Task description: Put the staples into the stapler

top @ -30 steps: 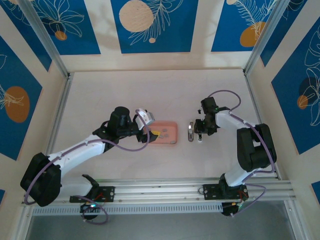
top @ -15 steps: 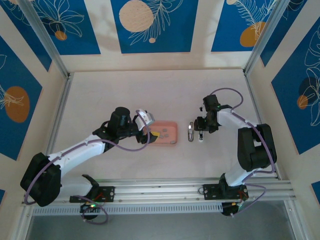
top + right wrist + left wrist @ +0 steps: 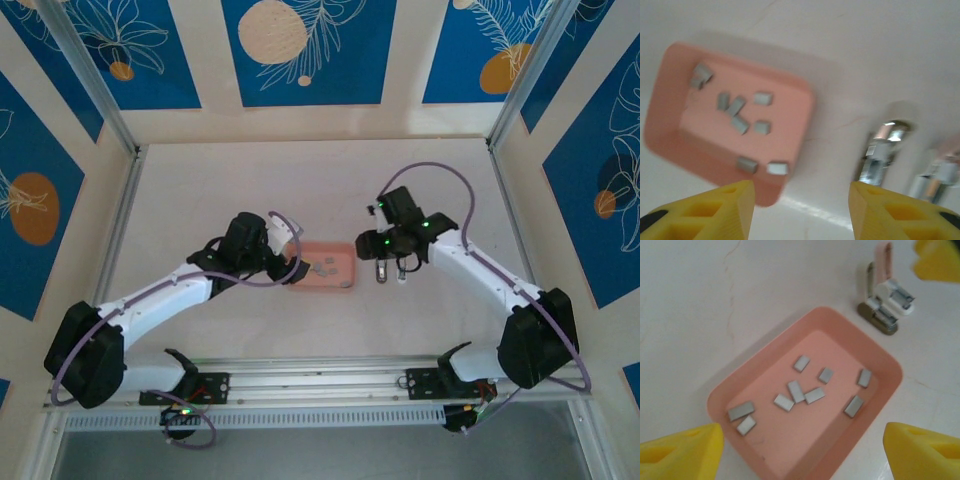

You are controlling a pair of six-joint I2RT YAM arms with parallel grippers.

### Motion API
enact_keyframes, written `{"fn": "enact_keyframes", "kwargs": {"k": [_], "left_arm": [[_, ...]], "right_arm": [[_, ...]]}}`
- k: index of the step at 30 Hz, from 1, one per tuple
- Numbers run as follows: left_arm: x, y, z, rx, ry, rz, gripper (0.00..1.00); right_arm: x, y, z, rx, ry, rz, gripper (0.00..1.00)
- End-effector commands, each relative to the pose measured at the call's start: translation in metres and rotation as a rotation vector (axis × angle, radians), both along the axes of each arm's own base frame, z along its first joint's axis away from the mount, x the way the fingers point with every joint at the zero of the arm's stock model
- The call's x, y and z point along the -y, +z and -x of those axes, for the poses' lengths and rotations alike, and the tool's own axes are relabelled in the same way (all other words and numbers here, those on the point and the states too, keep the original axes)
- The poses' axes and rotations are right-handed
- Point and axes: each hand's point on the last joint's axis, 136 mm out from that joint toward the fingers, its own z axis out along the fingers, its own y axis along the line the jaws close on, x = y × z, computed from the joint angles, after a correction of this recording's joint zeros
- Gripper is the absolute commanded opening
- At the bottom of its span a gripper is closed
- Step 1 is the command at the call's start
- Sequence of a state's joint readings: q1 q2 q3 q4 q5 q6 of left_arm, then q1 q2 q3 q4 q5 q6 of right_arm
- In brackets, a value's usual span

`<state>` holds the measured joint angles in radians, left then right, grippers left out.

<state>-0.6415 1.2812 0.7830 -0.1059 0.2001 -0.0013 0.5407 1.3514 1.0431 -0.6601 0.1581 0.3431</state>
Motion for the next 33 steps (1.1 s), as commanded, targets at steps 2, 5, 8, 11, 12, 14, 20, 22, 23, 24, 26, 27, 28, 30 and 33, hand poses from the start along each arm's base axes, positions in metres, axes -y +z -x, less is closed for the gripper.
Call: {"fn": "enact_keyframes", "kwargs": {"k": [2, 5, 8, 11, 12, 14, 20, 22, 23, 24, 26, 27, 28, 30, 33], "left_arm": [[-0.021, -0.008, -0.013, -0.086, 0.187, 0.005, 0.83], [-0.029, -0.011, -0.017, -0.098, 0.248, 0.023, 0.83], [-0.04, -0.013, -0.021, -0.1, 0.319, 0.042, 0.83], [-0.051, -0.013, -0.024, -0.095, 0.389, 0.084, 0.84], [-0.055, -0.012, -0.025, -0.09, 0.41, 0.093, 0.84], [-0.06, -0.012, -0.028, -0.078, 0.442, 0.105, 0.84], [-0.071, -0.021, -0.031, -0.079, 0.523, 0.135, 0.84], [-0.073, -0.025, -0.032, -0.08, 0.536, 0.142, 0.84], [-0.073, -0.029, -0.032, -0.083, 0.537, 0.139, 0.84], [-0.073, -0.031, -0.032, -0.084, 0.536, 0.134, 0.84], [-0.075, -0.037, -0.032, -0.092, 0.543, 0.115, 0.84], [-0.076, -0.04, -0.032, -0.096, 0.546, 0.106, 0.84], [-0.077, -0.042, -0.032, -0.1, 0.55, 0.098, 0.84], [-0.081, -0.045, -0.034, -0.105, 0.57, 0.093, 0.84], [-0.087, -0.049, -0.036, -0.114, 0.608, 0.095, 0.84]], "right_arm": [[-0.036, 0.01, 0.01, -0.022, 0.069, -0.013, 0.52], [-0.057, 0.005, 0.016, -0.094, 0.075, -0.025, 0.5], [-0.068, -0.004, 0.019, -0.159, 0.045, 0.003, 0.5], [-0.083, -0.013, 0.019, -0.238, -0.003, -0.037, 0.5], [-0.085, -0.015, 0.018, -0.261, -0.024, -0.041, 0.5], [-0.088, -0.023, 0.016, -0.311, -0.076, -0.026, 0.49], [-0.086, -0.049, 0.015, -0.435, -0.158, 0.063, 0.45], [-0.082, -0.058, 0.015, -0.472, -0.174, 0.099, 0.44], [-0.08, -0.06, 0.013, -0.492, -0.184, 0.105, 0.42], [-0.079, -0.063, 0.012, -0.513, -0.199, 0.107, 0.42], [-0.077, -0.064, 0.008, -0.537, -0.229, 0.099, 0.42], [-0.078, -0.063, 0.005, -0.535, -0.233, 0.093, 0.42], [-0.08, -0.062, 0.002, -0.53, -0.236, 0.09, 0.42], [-0.084, -0.06, -0.001, -0.531, -0.241, 0.081, 0.43], [-0.088, -0.062, -0.001, -0.553, -0.249, 0.101, 0.43]]}}
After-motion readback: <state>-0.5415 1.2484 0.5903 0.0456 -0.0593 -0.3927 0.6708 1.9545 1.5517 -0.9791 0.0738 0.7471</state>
